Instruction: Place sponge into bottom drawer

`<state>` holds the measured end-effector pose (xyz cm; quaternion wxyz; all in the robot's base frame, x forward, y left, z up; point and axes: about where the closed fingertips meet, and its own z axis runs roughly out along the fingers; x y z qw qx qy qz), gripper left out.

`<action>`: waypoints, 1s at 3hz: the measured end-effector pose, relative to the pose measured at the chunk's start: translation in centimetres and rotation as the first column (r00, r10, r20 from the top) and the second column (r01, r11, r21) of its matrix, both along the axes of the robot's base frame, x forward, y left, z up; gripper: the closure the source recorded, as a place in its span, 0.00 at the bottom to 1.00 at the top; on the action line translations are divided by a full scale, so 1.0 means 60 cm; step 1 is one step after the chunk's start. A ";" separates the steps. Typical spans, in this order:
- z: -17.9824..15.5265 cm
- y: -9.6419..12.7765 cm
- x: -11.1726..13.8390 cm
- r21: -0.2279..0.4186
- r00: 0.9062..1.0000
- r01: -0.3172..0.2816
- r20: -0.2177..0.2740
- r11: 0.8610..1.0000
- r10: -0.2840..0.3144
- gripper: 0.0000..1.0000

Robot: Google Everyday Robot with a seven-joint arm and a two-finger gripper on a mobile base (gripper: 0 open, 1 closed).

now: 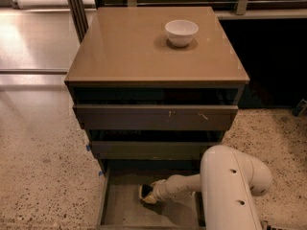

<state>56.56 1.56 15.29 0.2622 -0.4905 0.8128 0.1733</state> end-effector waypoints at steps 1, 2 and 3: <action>0.000 0.000 0.000 0.000 1.000 0.000 0.000 1.000 0.000 0.42; 0.000 0.000 0.000 0.000 1.000 0.000 0.000 1.000 0.000 0.19; 0.000 0.000 0.000 0.000 1.000 0.000 0.000 1.000 0.000 0.00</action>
Offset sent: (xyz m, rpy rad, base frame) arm 0.0000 0.0000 0.0000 0.0000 0.0000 0.0000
